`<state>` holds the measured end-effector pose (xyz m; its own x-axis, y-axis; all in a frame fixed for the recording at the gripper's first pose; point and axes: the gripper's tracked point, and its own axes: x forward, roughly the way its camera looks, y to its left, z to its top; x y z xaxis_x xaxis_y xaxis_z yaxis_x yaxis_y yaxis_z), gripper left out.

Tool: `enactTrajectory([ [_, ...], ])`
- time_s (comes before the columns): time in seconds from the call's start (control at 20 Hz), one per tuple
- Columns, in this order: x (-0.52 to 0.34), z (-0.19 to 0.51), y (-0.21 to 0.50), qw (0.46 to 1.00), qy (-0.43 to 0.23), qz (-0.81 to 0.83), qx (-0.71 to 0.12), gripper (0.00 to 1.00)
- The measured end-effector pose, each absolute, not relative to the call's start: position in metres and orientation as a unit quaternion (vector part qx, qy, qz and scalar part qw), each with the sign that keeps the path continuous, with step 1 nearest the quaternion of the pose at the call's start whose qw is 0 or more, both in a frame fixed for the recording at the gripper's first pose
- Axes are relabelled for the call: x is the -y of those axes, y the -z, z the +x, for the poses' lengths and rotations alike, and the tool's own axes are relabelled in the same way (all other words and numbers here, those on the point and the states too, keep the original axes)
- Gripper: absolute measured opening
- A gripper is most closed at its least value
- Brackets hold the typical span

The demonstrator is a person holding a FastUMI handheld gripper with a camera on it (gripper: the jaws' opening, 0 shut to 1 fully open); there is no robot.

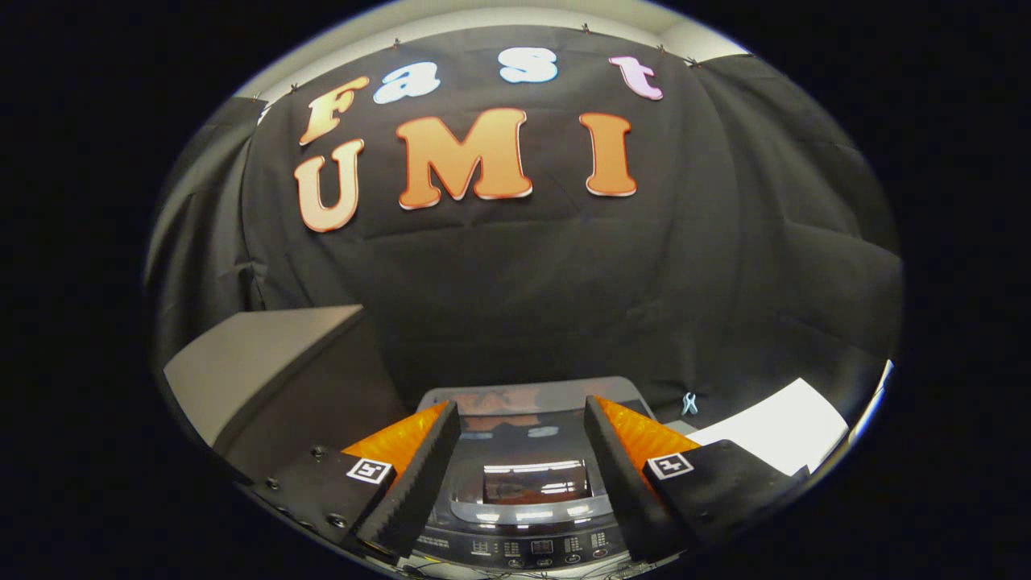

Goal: Put the clothes into the washing machine and then close the washing machine lid.

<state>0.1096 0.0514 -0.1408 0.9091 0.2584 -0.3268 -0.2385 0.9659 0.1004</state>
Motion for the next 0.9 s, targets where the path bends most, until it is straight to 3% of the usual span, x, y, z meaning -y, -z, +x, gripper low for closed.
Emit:
enactTrajectory([
  [0.9, -0.04, 0.018, -0.104, 0.983, -0.165, 0.081, -0.017, 0.99],
])
